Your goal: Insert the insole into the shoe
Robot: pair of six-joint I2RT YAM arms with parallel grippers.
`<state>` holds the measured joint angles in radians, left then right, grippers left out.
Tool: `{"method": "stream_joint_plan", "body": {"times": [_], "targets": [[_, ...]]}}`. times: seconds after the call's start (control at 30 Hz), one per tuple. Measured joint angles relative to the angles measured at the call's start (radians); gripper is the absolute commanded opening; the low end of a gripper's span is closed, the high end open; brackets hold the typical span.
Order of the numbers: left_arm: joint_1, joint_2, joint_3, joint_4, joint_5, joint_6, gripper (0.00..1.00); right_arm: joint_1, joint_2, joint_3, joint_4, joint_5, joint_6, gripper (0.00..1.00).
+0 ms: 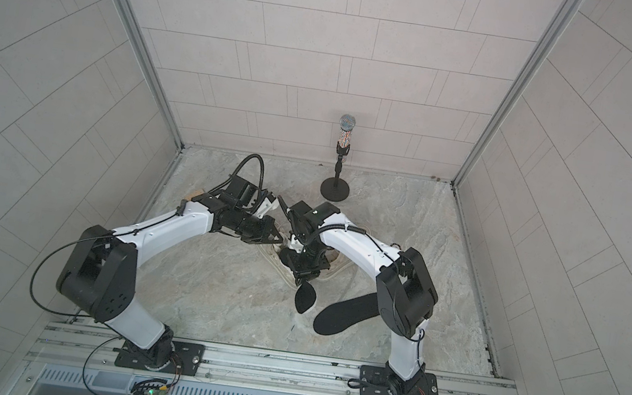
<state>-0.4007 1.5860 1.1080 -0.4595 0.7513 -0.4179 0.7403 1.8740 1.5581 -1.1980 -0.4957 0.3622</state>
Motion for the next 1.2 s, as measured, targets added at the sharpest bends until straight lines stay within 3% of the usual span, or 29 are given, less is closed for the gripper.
{"method": "stream_joint_plan", "body": {"times": [0.27, 0.6, 1.2], "targets": [[-0.014, 0.000, 0.000, 0.003, -0.022, 0.012, 0.00, 0.000, 0.000, 0.021, -0.088, 0.010, -0.015, 0.01], [-0.067, 0.000, 0.000, 0.020, -0.035, 0.016, 0.00, 0.000, 0.076, 0.160, -0.135, 0.035, -0.013, 0.02], [-0.069, 0.000, -0.015, 0.047, -0.027, -0.011, 0.00, -0.021, 0.082, 0.081, -0.021, 0.082, 0.013, 0.05]]}}
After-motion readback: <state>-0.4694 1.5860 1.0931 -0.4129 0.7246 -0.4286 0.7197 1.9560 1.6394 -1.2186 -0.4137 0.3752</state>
